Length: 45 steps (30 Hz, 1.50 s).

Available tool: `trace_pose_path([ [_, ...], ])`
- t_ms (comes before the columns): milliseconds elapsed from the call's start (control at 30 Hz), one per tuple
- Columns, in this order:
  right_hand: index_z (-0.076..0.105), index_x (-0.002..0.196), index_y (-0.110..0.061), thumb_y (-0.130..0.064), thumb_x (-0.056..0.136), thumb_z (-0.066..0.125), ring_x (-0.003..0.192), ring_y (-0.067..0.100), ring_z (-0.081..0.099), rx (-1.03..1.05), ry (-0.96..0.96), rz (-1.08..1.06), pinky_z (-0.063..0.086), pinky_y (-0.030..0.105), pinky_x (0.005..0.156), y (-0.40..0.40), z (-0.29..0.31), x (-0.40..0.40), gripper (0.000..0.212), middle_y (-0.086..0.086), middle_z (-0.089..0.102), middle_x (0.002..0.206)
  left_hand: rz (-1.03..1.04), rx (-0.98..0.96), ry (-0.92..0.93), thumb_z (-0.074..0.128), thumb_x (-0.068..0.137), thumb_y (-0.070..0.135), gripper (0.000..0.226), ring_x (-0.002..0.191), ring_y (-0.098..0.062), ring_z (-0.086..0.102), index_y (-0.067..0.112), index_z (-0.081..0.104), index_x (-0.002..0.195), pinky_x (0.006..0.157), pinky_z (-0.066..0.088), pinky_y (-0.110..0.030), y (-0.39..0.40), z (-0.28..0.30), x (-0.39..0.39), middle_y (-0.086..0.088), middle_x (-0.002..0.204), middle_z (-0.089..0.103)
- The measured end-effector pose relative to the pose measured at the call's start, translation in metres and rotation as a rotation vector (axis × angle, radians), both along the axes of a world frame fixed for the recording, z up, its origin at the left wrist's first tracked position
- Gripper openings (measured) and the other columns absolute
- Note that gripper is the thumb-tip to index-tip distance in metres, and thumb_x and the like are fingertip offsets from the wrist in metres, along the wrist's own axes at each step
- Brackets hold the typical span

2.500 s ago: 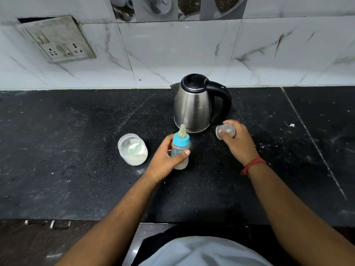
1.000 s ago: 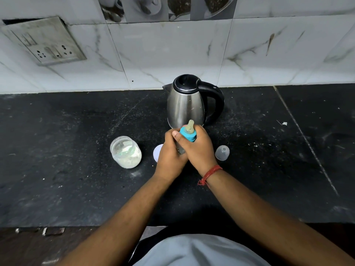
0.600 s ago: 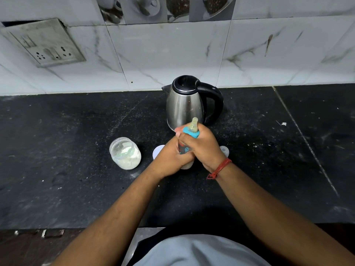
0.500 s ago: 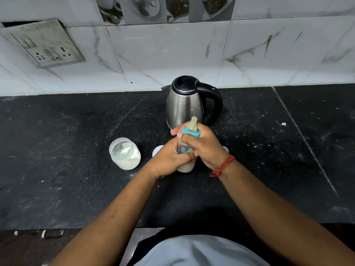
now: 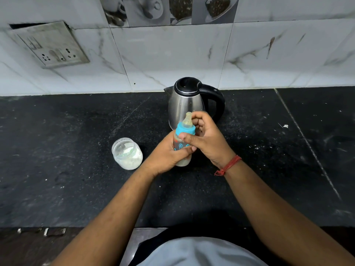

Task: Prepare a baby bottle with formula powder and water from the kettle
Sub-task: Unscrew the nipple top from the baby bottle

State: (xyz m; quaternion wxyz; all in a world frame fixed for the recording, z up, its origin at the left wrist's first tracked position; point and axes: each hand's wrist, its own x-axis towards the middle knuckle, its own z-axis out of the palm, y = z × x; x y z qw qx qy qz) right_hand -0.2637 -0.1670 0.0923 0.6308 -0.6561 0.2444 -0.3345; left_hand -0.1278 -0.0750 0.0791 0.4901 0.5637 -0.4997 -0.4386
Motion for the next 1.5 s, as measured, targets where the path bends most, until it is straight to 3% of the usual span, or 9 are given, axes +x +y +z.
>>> trace_pose_path([
  [167,0.049,0.136,-0.011,-0.002,0.086,0.066,0.119,0.023,0.063,0.177,-0.114,0.171,0.054,0.036,0.094,-0.004,0.003,-0.01,0.054,0.009,0.067,0.127,-0.028,0.037,0.08,0.075,0.082,0.041,0.045,0.094,-0.008,0.066,0.023,0.058,0.12,0.085,0.055,-0.025,0.005,0.002,0.004,0.007,0.101,0.07],
  [267,0.049,0.139,-0.01,-0.015,0.087,0.069,0.126,0.028,0.059,0.176,-0.068,0.147,0.051,0.04,0.103,-0.005,0.003,-0.012,0.056,0.014,0.062,0.134,-0.014,0.041,0.067,0.075,0.087,0.035,0.041,0.097,-0.01,0.067,0.024,0.058,0.122,0.088,0.055,-0.027,0.005,0.002,0.003,0.006,0.103,0.071],
  [400,0.061,0.118,-0.02,-0.036,0.075,0.081,0.107,0.012,0.065,0.092,0.069,0.048,0.054,0.032,0.092,-0.003,0.005,-0.009,0.05,0.002,0.067,0.115,-0.011,0.042,0.028,0.073,0.089,0.03,0.041,0.097,-0.007,0.068,0.022,0.058,0.126,0.087,0.057,-0.027,0.003,0.001,0.001,0.006,0.106,0.071],
  [600,0.063,0.127,-0.012,-0.011,0.085,0.064,0.12,0.023,0.064,0.161,-0.036,0.102,0.052,0.037,0.1,-0.006,0.003,-0.011,0.041,0.011,0.069,0.126,-0.032,0.056,0.042,0.073,0.088,0.03,0.037,0.094,-0.004,0.068,0.024,0.058,0.121,0.084,0.056,-0.023,0.003,0.003,0.001,0.013,0.099,0.072],
  [733,0.055,0.138,-0.021,-0.009,0.088,0.06,0.134,0.028,0.054,0.233,-0.106,0.172,0.049,0.042,0.108,-0.006,0.003,-0.013,0.051,0.014,0.058,0.142,-0.015,0.037,0.053,0.073,0.089,0.029,0.038,0.097,-0.017,0.068,0.018,0.059,0.123,0.091,0.056,-0.035,0.002,0.001,0.001,-0.015,0.11,0.072],
  [933,0.063,0.117,-0.024,-0.04,0.074,0.081,0.111,0.013,0.065,0.102,0.066,0.041,0.055,0.035,0.091,-0.005,0.003,-0.009,0.05,-0.006,0.07,0.114,-0.038,0.05,0.03,0.073,0.093,0.023,0.035,0.097,-0.001,0.069,0.03,0.058,0.124,0.084,0.055,-0.019,0.001,0.002,0.002,0.015,0.104,0.074],
  [1200,0.066,0.122,-0.01,-0.008,0.083,0.062,0.112,0.019,0.066,0.206,-0.074,0.074,0.053,0.03,0.092,-0.004,0.006,-0.012,0.039,0.004,0.072,0.116,-0.061,0.044,0.069,0.072,0.091,0.022,0.029,0.091,-0.006,0.064,0.026,0.059,0.117,0.082,0.054,-0.021,-0.002,0.004,-0.002,0.008,0.097,0.068],
  [1367,0.059,0.134,-0.007,-0.003,0.081,0.053,0.123,0.022,0.062,0.219,-0.099,0.109,0.051,0.032,0.098,-0.004,0.01,-0.014,0.053,0.009,0.067,0.128,-0.068,0.068,0.094,0.073,0.09,0.024,0.032,0.093,-0.002,0.066,0.026,0.059,0.118,0.083,0.055,-0.019,-0.003,0.006,-0.002,0.016,0.096,0.071],
  [1500,0.052,0.139,-0.017,-0.012,0.083,0.068,0.129,0.023,0.057,0.161,-0.047,0.098,0.05,0.037,0.103,-0.005,0.008,-0.015,0.059,0.013,0.058,0.138,-0.047,0.075,0.079,0.074,0.09,0.027,0.038,0.098,-0.001,0.069,0.025,0.058,0.125,0.085,0.055,-0.02,-0.003,0.005,-0.003,0.015,0.105,0.074],
])
